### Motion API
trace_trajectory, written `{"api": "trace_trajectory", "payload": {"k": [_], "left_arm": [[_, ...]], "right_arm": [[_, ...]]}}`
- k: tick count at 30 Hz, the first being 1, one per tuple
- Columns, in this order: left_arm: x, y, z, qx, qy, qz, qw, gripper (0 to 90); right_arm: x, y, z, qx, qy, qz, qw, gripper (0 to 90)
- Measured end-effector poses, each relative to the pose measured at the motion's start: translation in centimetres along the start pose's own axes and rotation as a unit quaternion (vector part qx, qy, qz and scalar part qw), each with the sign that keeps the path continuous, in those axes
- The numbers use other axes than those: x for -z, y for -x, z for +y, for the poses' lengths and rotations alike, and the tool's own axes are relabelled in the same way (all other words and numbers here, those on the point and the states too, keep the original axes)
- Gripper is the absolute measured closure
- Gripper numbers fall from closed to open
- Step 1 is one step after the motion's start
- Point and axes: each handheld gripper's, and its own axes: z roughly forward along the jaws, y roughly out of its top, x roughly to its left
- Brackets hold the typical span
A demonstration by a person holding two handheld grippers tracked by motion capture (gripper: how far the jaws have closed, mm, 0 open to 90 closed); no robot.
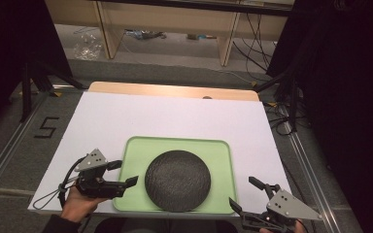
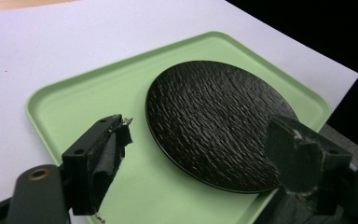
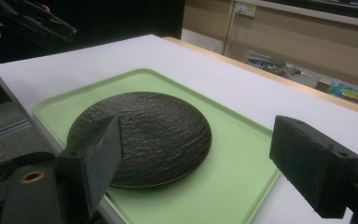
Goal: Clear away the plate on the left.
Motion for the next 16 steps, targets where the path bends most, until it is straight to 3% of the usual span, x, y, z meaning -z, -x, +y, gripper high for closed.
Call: {"api": "trace_trajectory", "payload": {"k": [7, 13, 16], "left_arm": [[0.03, 0.49, -0.08, -0.019, -0.008, 0.007, 0.9998, 19.9], [0.13, 0.09, -0.11, -0.004, -0.003, 0.014, 0.9999, 19.9], [0.02, 0.13, -0.12, -0.008, -0.007, 0.014, 0.9999, 19.9]], "right_arm": [[0.08, 0.01, 0.04, 0.001, -0.003, -0.005, 1.0, 18.3], [0.09, 0.01, 0.03, 0.001, -0.003, -0.005, 1.0, 18.2], [0.05, 0.04, 0.04, 0.0, 0.0, -0.005, 1.0, 18.2]]}}
